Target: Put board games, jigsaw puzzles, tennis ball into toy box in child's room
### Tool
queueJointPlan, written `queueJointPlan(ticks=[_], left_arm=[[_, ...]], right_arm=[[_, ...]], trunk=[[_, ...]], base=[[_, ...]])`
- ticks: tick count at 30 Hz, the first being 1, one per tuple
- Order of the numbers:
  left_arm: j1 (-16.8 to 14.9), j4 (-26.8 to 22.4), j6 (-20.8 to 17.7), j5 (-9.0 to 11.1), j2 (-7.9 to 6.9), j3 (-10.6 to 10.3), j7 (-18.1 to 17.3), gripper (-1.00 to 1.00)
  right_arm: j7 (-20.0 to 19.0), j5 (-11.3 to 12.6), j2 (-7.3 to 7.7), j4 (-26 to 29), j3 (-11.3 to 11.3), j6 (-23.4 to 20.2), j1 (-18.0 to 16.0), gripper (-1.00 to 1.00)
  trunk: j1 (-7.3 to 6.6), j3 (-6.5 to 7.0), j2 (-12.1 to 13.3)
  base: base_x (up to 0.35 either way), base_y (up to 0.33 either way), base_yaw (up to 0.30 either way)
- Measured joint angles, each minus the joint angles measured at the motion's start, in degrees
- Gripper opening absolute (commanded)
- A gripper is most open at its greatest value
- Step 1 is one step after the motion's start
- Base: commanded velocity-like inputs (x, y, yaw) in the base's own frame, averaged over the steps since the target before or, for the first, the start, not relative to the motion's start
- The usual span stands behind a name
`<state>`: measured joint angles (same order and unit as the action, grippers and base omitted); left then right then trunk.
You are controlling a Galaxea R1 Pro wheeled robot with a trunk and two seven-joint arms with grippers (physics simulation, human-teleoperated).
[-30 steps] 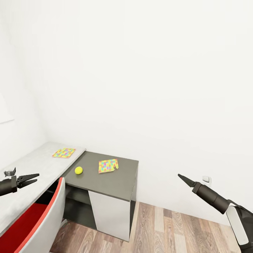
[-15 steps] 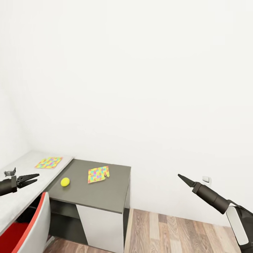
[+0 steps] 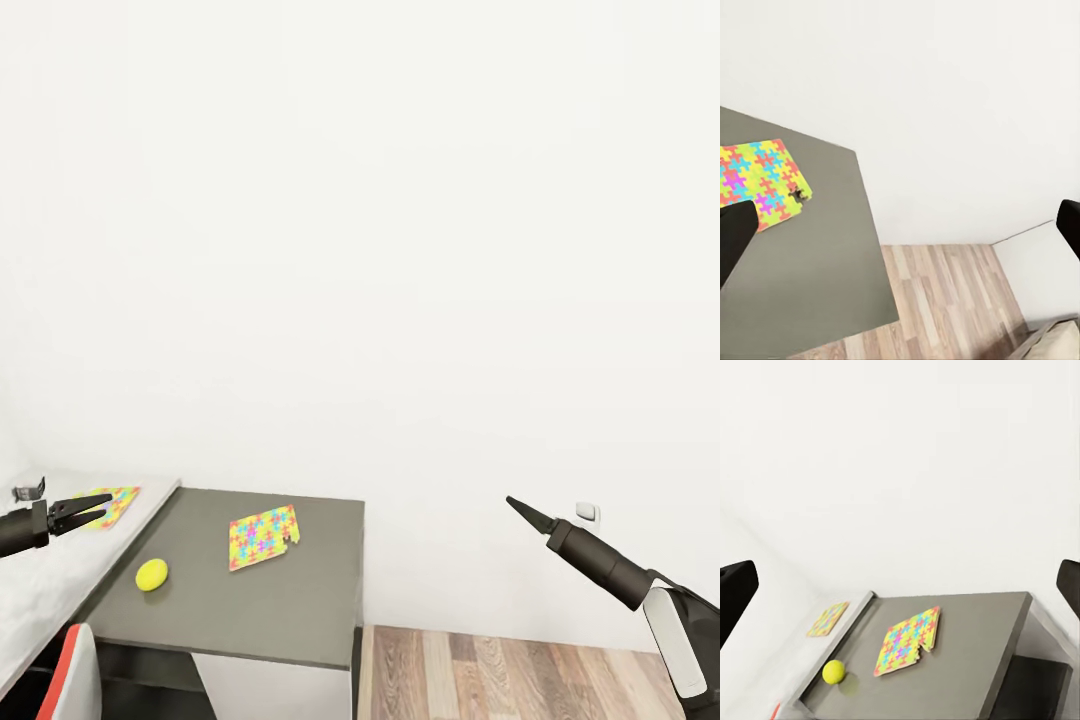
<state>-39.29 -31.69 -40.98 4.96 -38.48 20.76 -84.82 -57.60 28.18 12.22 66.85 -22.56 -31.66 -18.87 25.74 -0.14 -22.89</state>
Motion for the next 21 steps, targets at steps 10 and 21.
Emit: queueJointPlan(ticks=[10, 21], left_arm=[[0.0, 0.0, 0.0, 0.0, -0.01, 0.0, 0.0, 1.00], [0.0, 0.0, 0.0, 0.0, 0.00, 0.0, 0.0, 1.00]], right_arm=[[0.1, -0.1, -0.01, 0.0, 0.0, 0.0, 0.0, 1.00], [0.2, -0.1, 0.00, 0.0, 0.0, -0.1, 0.0, 1.00]], trunk=[[0.02, 0.25, 0.0], [0.01, 0.27, 0.0]], base=[[0.080, 0.094, -0.066], [0.106, 0.040, -0.193]])
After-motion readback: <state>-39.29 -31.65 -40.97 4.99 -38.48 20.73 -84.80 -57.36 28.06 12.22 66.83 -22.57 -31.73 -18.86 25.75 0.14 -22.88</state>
